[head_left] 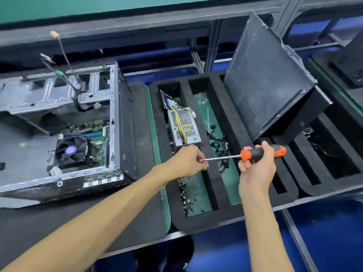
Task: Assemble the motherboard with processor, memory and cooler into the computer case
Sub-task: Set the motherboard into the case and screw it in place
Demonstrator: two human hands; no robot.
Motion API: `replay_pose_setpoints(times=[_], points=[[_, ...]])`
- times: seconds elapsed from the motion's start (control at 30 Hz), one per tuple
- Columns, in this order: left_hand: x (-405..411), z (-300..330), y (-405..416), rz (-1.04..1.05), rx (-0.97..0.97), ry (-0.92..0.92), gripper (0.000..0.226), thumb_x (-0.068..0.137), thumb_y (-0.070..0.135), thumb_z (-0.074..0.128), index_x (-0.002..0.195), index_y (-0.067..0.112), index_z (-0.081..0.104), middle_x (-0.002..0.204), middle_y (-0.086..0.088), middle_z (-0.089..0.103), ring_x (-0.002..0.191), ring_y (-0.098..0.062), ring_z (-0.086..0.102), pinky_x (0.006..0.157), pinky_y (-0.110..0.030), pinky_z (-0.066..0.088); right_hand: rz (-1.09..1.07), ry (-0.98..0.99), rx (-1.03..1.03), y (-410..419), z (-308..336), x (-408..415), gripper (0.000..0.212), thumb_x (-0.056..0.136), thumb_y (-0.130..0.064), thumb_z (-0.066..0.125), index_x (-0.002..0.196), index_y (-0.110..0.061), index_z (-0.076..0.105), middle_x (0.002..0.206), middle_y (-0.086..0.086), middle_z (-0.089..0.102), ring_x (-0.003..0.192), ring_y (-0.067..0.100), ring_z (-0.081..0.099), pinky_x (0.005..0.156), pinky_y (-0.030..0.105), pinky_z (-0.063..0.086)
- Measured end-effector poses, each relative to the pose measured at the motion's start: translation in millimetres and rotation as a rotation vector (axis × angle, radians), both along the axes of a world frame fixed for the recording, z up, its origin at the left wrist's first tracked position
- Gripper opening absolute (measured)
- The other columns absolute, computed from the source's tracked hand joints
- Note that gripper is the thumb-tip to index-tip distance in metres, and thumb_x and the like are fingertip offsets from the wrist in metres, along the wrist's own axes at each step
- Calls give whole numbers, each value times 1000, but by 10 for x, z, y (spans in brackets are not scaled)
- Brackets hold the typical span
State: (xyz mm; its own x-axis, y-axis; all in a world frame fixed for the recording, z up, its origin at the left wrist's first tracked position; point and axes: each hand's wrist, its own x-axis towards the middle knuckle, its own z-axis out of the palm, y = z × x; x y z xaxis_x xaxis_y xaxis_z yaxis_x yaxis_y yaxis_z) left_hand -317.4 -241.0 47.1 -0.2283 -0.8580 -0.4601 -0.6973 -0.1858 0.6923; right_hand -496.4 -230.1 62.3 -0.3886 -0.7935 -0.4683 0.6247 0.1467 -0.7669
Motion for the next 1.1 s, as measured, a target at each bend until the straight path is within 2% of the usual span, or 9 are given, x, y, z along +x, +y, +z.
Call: replay_pose_setpoints(times=[0.07, 0.13, 0.2, 0.33, 0.5, 0.6, 0.73, 0.97, 1.1], points=[[165, 263, 7, 115, 25, 213, 9, 89, 15, 71, 85, 8, 76, 73, -9, 72, 59, -11, 67, 57, -26, 51, 24, -136, -46, -47, 103, 146, 20, 99, -31, 56, 85, -16, 52, 68, 4, 62, 42, 12, 32, 39, 20, 29], [368, 508, 36, 239, 68, 430, 6, 87, 7, 74, 82, 4, 74, 79, -18, 70, 61, -17, 68, 65, -28, 53, 56, -253, -92, -83, 207, 322, 21, 99, -31, 56, 83, -17, 51, 68, 2, 59, 44, 11, 32, 39, 19, 29], [601, 714, 59, 340, 53, 543, 2, 84, 2, 76, 82, 1, 74, 83, -23, 69, 65, -21, 66, 64, -27, 59, 83, -341, -123, -120, 309, 528, 22, 99, -28, 55, 81, -16, 49, 66, 1, 56, 43, 10, 34, 38, 18, 29], [1197, 970, 113, 481, -28, 683, 5, 83, 0, 74, 87, -3, 74, 69, -10, 68, 63, -15, 63, 64, -25, 59, 98, -378, -136, -169, 496, 1029, 23, 99, -26, 56, 80, -17, 49, 69, 2, 57, 47, 10, 44, 38, 18, 31], [2069, 1066, 194, 624, -31, 784, 17, 76, 5, 81, 91, -1, 77, 78, -13, 71, 67, -17, 67, 67, -23, 57, 122, -381, -155, -157, 680, 1687, 20, 100, -24, 55, 85, -15, 47, 64, 1, 60, 47, 11, 46, 39, 19, 32], [2484, 1064, 266, 593, 9, 838, 24, 71, 15, 83, 91, 2, 79, 86, -14, 73, 72, -17, 69, 71, -25, 59, 134, -343, -151, -130, 757, 2080, 17, 100, -23, 55, 87, -14, 48, 71, 4, 57, 45, 11, 43, 40, 19, 34], [2863, 1034, 359, 565, 15, 934, 28, 76, 15, 80, 98, -3, 76, 94, -20, 73, 81, -23, 72, 74, -26, 59, 128, -290, -139, -83, 830, 2537, 17, 99, -24, 59, 87, -17, 48, 71, 5, 61, 50, 11, 47, 42, 18, 38], [3238, 984, 388, 574, -15, 1017, 24, 73, 19, 81, 90, 2, 79, 85, -15, 73, 78, -21, 72, 71, -25, 59, 120, -164, -165, -25, 848, 3006, 19, 100, -26, 58, 87, -15, 50, 68, 3, 62, 53, 12, 51, 44, 20, 41], [3396, 946, 413, 556, -8, 1036, 28, 72, 22, 82, 92, 4, 79, 91, -17, 74, 80, -21, 72, 72, -26, 59, 115, -139, -197, -23, 874, 3132, 20, 101, -26, 57, 86, -15, 50, 65, 2, 64, 52, 12, 53, 45, 20, 42]])
